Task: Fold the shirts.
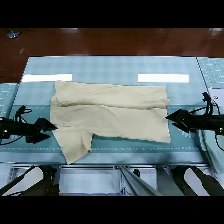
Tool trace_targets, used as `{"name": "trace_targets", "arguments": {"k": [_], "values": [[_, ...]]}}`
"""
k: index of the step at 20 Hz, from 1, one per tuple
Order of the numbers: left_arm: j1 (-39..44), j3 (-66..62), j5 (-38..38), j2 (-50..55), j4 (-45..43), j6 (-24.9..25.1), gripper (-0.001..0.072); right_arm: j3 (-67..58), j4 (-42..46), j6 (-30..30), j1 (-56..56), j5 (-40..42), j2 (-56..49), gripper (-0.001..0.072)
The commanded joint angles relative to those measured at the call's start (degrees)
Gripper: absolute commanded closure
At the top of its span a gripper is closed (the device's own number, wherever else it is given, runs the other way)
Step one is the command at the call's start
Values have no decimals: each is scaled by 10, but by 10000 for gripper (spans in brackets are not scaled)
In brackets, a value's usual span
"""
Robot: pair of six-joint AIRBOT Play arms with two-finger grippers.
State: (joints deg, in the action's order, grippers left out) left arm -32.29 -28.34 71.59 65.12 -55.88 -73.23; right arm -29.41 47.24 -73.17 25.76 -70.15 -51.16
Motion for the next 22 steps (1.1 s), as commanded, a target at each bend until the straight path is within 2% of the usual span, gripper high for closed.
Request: {"name": "trace_targets", "arguments": {"k": [1, 3, 5, 6, 7, 8, 10, 13, 16, 18, 22], "values": [[29, 57, -72, -5, 60, 41, 5, 17, -23, 8, 1, -2, 11, 91], [64, 68, -68, -5, 60, 58, 5, 16, -26, 8, 2, 2, 11, 91], [87, 69, -42, -5, 60, 86, 10, -3, 17, -3, 19, -1, 11, 91], [90, 67, -33, -5, 60, 93, 108, -19, 54, -15, 35, -12, 11, 91], [90, 67, -27, -5, 59, 98, 493, -31, 94, -28, 52, -25, 11, 91], [90, 65, -22, -5, 60, 103, 687, -35, 137, -43, 66, -43, 11, 91], [90, 57, -19, -5, 60, 106, 686, -25, 219, -95, 63, -79, 11, 91], [90, 51, -18, -5, 61, 104, 686, 31, 223, -110, 30, -104, 11, 91], [95, 51, -15, -5, 62, 104, 686, 72, 220, -125, -8, -80, 9, 91], [103, 51, -15, -5, 63, 104, 686, 73, 200, -128, -28, -46, -9, 91], [114, 51, -15, -5, 65, 104, 686, 73, 106, -126, -51, 40, -64, 92]]}}
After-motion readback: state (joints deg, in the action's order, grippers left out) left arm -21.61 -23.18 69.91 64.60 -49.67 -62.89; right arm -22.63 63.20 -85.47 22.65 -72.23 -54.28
